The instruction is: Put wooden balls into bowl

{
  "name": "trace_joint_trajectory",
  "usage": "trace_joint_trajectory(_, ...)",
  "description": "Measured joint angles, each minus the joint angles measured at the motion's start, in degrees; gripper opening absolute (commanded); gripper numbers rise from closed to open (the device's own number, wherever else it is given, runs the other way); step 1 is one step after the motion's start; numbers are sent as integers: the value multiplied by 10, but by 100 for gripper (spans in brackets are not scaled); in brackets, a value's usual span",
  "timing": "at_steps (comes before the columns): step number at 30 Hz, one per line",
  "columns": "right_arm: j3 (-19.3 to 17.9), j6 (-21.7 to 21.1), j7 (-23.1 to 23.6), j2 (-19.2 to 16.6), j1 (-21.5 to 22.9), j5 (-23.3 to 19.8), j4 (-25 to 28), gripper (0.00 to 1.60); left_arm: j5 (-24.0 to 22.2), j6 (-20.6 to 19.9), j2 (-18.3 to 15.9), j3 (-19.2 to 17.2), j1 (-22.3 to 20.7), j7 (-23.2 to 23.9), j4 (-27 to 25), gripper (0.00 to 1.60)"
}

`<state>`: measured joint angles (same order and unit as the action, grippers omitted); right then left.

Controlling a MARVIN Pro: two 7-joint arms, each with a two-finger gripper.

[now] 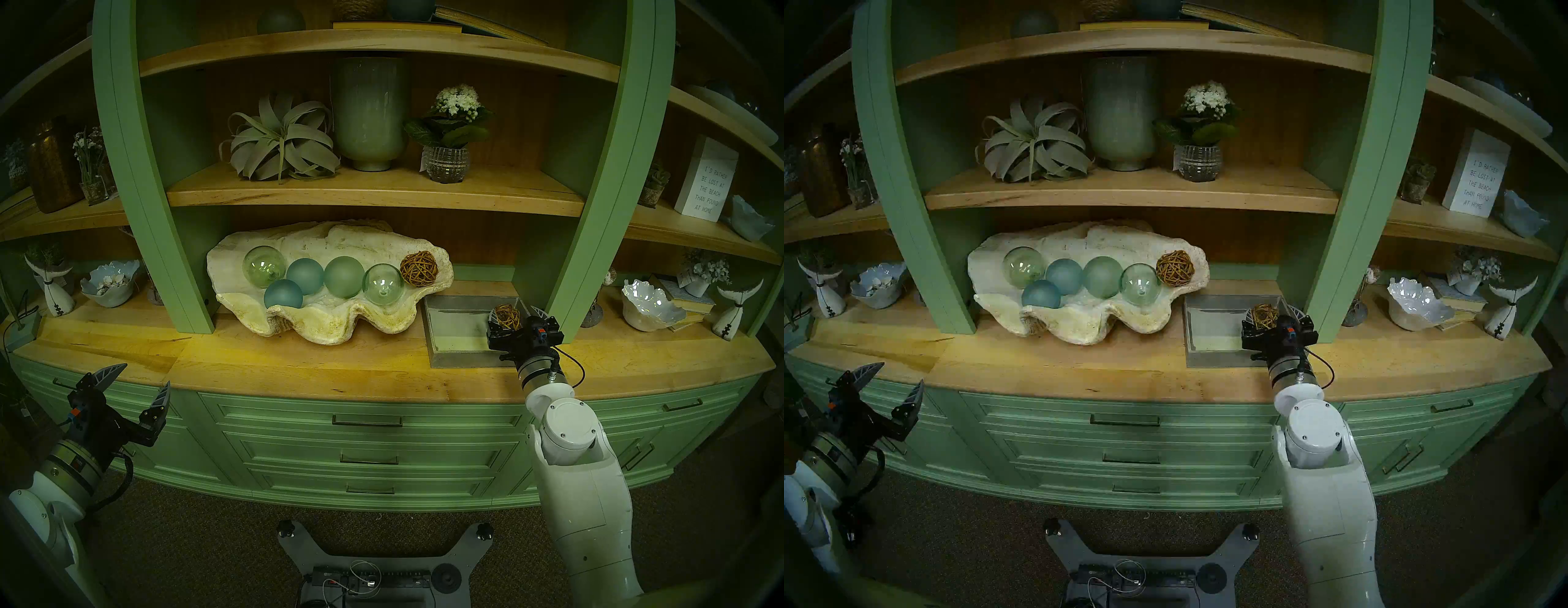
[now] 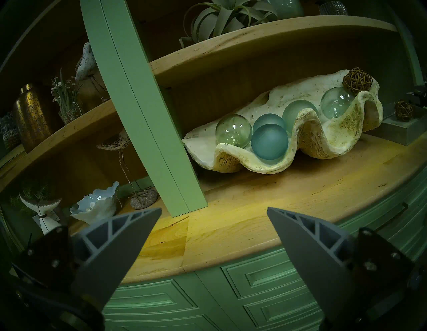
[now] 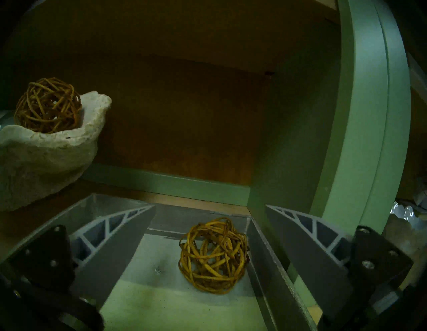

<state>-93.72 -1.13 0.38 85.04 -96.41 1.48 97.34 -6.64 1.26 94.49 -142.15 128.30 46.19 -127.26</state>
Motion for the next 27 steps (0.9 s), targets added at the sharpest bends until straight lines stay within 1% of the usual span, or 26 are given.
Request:
trace_joint_trajectory(6,-6,-36,0,5,27,-22,-6,160,0,0,0,0,0,0,0,160)
trace_joint_trajectory(15,-6,-82,9,8,65,-41,-19,160,0,0,0,0,0,0,0,160)
trace_joint_trajectory(21,4,-110,10,8,87,-39,-32,160,0,0,0,0,0,0,0,160)
trace_joint_trajectory(27,15,-134,-7,9,101,-22,-46,160,0,0,0,0,0,0,0,160)
